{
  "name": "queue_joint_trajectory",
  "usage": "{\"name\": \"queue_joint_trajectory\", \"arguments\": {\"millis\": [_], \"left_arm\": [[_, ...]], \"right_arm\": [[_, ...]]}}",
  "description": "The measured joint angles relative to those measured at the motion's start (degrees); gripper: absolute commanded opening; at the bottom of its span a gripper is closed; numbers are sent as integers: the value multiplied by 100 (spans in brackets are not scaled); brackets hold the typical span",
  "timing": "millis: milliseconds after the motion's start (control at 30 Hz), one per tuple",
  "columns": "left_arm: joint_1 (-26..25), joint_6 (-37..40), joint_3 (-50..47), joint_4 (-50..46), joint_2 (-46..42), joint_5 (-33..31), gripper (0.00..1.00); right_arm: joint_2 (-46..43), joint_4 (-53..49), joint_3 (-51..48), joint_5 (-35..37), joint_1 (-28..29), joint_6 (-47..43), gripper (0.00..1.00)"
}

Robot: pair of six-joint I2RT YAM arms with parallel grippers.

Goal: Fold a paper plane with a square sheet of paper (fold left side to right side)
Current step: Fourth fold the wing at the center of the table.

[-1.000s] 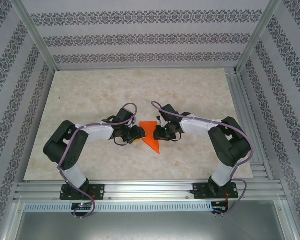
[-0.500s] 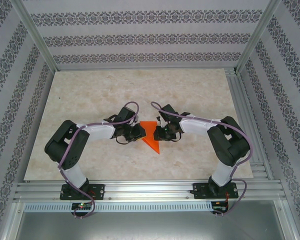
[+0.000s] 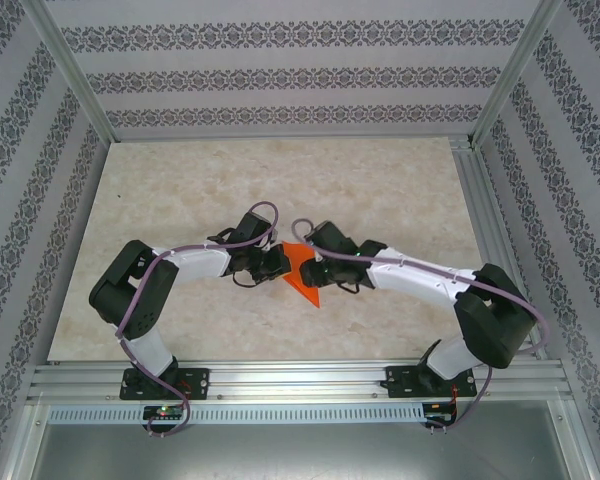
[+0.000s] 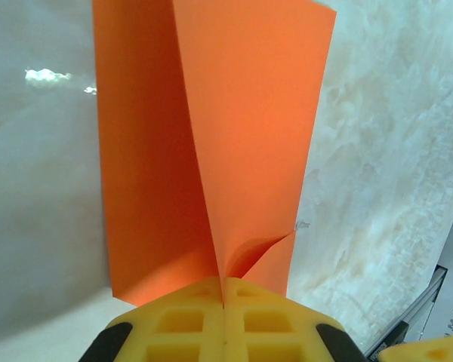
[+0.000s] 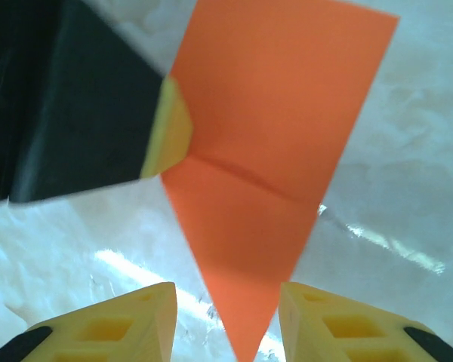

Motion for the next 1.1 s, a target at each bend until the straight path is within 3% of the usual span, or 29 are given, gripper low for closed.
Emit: {"name": "queue_joint_trajectory", "arguments": {"millis": [167, 533, 733, 1100], "left_arm": [[-2, 0, 59, -92, -7, 0, 5], [13, 0, 76, -313, -42, -105, 4], [4, 0, 85, -334, -44, -105, 3], [-2, 0, 262, -348, -44, -39, 3]], "right_arm": [[396, -7, -4, 800, 605, -66, 41], [1220, -295, 358, 1635, 866, -186, 38], [1134, -173, 247, 1681, 876, -232, 41], [0, 654, -605, 1679, 938, -621, 43]]}}
